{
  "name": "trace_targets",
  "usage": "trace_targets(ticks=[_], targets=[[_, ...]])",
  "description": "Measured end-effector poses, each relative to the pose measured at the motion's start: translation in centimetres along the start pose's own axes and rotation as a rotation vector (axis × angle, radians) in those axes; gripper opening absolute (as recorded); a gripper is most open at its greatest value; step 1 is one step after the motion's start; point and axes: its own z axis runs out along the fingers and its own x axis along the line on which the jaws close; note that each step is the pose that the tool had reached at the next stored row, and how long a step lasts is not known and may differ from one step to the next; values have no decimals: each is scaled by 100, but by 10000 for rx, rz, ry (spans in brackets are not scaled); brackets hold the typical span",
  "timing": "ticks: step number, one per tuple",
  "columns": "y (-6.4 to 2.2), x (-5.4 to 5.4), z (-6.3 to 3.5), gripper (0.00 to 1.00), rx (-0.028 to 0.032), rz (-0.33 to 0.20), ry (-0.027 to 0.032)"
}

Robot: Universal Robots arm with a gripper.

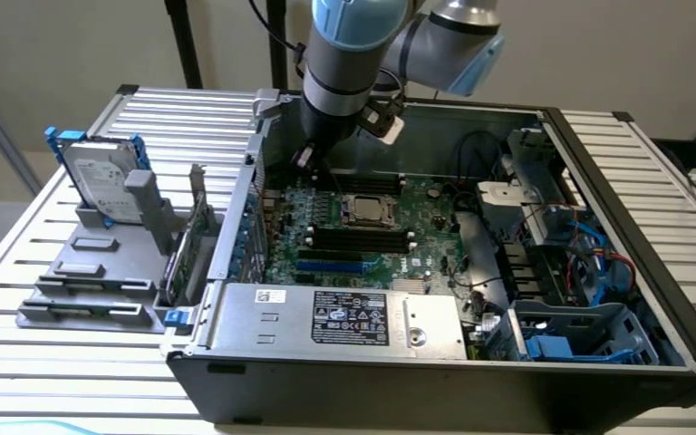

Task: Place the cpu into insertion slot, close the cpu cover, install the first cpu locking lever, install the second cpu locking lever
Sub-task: 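Install the first cpu locking lever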

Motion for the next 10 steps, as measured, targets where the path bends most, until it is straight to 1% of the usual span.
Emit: trace_targets(ticks=[2,6,10], targets=[[44,25,-7,11,-4,10,2],[88,50,-14,11,-2,40,6],[152,106,-63,11,0,41,5]])
